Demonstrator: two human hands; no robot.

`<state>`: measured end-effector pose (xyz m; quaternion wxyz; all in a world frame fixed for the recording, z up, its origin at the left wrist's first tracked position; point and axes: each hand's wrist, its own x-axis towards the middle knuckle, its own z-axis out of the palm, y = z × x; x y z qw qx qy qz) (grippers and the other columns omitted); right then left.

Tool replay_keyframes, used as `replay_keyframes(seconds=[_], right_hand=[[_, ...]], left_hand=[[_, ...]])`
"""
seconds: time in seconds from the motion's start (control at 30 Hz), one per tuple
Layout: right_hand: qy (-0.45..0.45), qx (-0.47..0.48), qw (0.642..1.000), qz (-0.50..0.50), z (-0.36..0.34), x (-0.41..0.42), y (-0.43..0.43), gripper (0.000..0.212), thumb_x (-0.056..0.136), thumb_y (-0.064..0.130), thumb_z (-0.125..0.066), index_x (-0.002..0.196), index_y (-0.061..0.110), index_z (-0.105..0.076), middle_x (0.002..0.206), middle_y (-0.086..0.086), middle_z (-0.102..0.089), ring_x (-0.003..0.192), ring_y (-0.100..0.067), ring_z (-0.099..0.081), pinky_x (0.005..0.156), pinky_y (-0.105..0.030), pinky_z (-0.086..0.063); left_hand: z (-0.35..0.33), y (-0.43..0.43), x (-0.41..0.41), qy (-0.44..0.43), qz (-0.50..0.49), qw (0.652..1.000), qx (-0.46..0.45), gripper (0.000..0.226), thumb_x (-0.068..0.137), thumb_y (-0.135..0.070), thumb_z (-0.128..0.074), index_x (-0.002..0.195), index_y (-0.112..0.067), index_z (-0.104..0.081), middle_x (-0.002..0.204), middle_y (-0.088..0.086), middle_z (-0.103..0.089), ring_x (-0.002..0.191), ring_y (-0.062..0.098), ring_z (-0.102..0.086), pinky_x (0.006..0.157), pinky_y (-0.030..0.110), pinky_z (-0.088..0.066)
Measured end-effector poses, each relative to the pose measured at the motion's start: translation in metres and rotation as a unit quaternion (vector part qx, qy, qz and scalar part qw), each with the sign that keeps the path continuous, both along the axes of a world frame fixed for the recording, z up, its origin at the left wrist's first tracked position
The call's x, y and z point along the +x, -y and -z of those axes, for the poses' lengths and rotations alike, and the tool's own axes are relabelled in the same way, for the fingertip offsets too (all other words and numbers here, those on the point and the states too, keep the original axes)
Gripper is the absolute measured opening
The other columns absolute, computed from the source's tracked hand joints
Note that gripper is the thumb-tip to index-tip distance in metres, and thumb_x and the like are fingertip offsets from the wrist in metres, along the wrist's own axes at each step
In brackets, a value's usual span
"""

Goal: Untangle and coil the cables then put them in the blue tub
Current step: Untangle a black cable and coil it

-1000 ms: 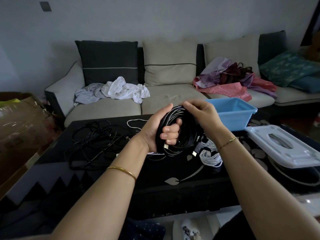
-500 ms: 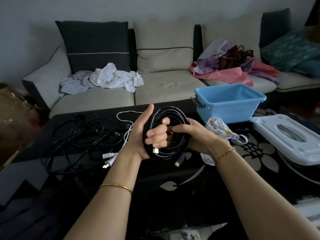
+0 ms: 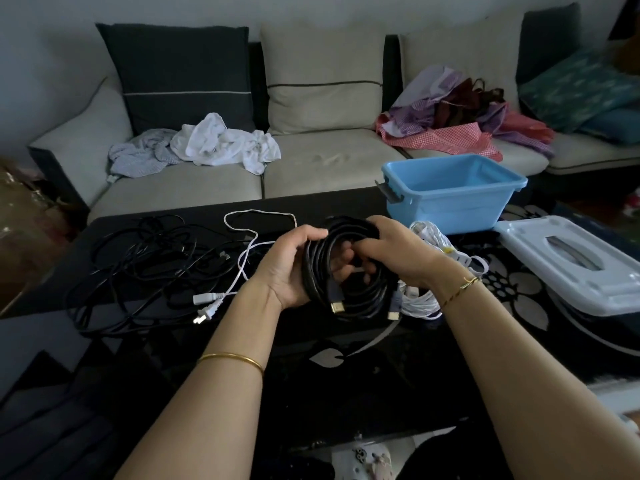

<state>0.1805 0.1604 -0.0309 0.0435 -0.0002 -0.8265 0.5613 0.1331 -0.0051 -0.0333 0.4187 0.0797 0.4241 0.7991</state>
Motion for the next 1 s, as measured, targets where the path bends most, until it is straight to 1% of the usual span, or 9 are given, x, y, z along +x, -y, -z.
replay_keyframes(seconds=[0.1,0.2,0.43,0.5,0.57,0.63,0.7,0.87,1.0], right_hand=[[0.015,0.121,0.992,-0.032,-0.002,0.010,0.000,0.005,0.084,0.003,-0.052,0.089,0.004,-0.053,0.053,-0.002,-0.054,0.047,-0.015,-0.053,0.051,-0.029,-0.047],[-0.001,0.151,0.988,-0.024,-0.004,0.014,0.002,0.007,0.084,0.002,-0.054,0.091,0.005,-0.053,0.053,-0.002,-0.055,0.045,-0.014,-0.054,0.048,-0.025,-0.047],[-0.029,0.066,0.995,0.076,0.002,0.022,-0.011,0.008,0.080,0.004,-0.064,0.086,0.002,-0.060,0.063,-0.009,-0.064,0.053,-0.018,-0.062,0.053,-0.025,-0.051],[-0.029,0.060,0.994,0.091,0.003,0.028,-0.017,0.007,0.082,0.005,-0.062,0.088,0.003,-0.058,0.065,-0.010,-0.065,0.054,-0.018,-0.065,0.053,-0.025,-0.052],[-0.049,0.124,0.983,0.123,0.006,0.033,-0.022,0.006,0.084,0.007,-0.060,0.085,0.006,-0.054,0.060,-0.005,-0.059,0.043,-0.003,-0.056,0.044,-0.012,-0.042],[-0.061,0.160,0.973,0.153,0.009,0.036,-0.028,0.007,0.085,0.008,-0.058,0.085,0.007,-0.051,0.060,0.001,-0.053,0.038,0.000,-0.049,0.039,-0.010,-0.034],[-0.063,0.153,0.972,0.167,0.012,0.037,-0.036,0.007,0.085,0.008,-0.057,0.089,0.008,-0.051,0.064,0.000,-0.053,0.042,-0.004,-0.049,0.042,-0.015,-0.038],[-0.072,0.174,0.960,0.206,0.024,0.040,-0.051,0.010,0.085,0.008,-0.059,0.093,0.007,-0.052,0.074,-0.002,-0.054,0.057,-0.008,-0.049,0.043,-0.010,-0.037],[-0.072,0.113,0.967,0.217,0.033,0.047,-0.055,0.017,0.085,0.006,-0.059,0.099,-0.001,-0.053,0.076,-0.009,-0.056,0.050,-0.011,-0.051,0.044,-0.018,-0.043]], left_hand=[[-0.006,-0.002,0.002,-0.077,0.018,0.988,-0.135,0.026,0.077,-0.032,-0.066,0.084,-0.007,-0.070,0.072,0.008,-0.066,0.063,0.016,-0.065,0.069,0.035,-0.058],[-0.006,-0.014,0.009,-0.161,-0.029,0.960,-0.229,0.029,0.084,-0.036,-0.068,0.078,-0.008,-0.061,0.054,0.001,-0.056,0.042,0.009,-0.052,0.048,0.025,-0.054],[-0.004,-0.040,0.016,-0.225,-0.118,0.949,-0.188,0.032,0.087,-0.031,-0.068,0.073,-0.015,-0.043,0.050,-0.004,-0.043,0.036,0.005,-0.031,0.039,0.018,-0.034],[-0.004,-0.049,0.020,-0.221,-0.109,0.950,-0.192,0.035,0.087,-0.039,-0.066,0.072,-0.016,-0.044,0.053,-0.004,-0.043,0.037,0.005,-0.031,0.039,0.018,-0.033],[-0.007,-0.057,0.024,-0.193,-0.090,0.956,-0.200,0.045,0.084,-0.057,-0.060,0.070,-0.016,-0.048,0.052,-0.004,-0.042,0.037,0.007,-0.031,0.040,0.019,-0.032],[-0.009,-0.068,0.027,-0.179,-0.086,0.957,-0.214,0.051,0.082,-0.066,-0.055,0.068,-0.017,-0.051,0.050,-0.004,-0.042,0.038,0.008,-0.030,0.042,0.020,-0.029],[-0.008,-0.081,0.029,-0.203,-0.103,0.946,-0.232,0.042,0.086,-0.058,-0.057,0.073,-0.018,-0.053,0.050,-0.003,-0.042,0.037,0.009,-0.030,0.042,0.020,-0.028],[0.003,-0.106,0.030,-0.220,-0.123,0.936,-0.246,0.032,0.089,-0.044,-0.058,0.071,-0.018,-0.054,0.046,-0.004,-0.041,0.034,0.009,-0.029,0.040,0.018,-0.027],[0.010,-0.117,0.030,-0.240,-0.112,0.931,-0.250,0.031,0.091,-0.039,-0.057,0.068,-0.018,-0.051,0.047,-0.002,-0.039,0.034,0.009,-0.027,0.040,0.019,-0.025]])
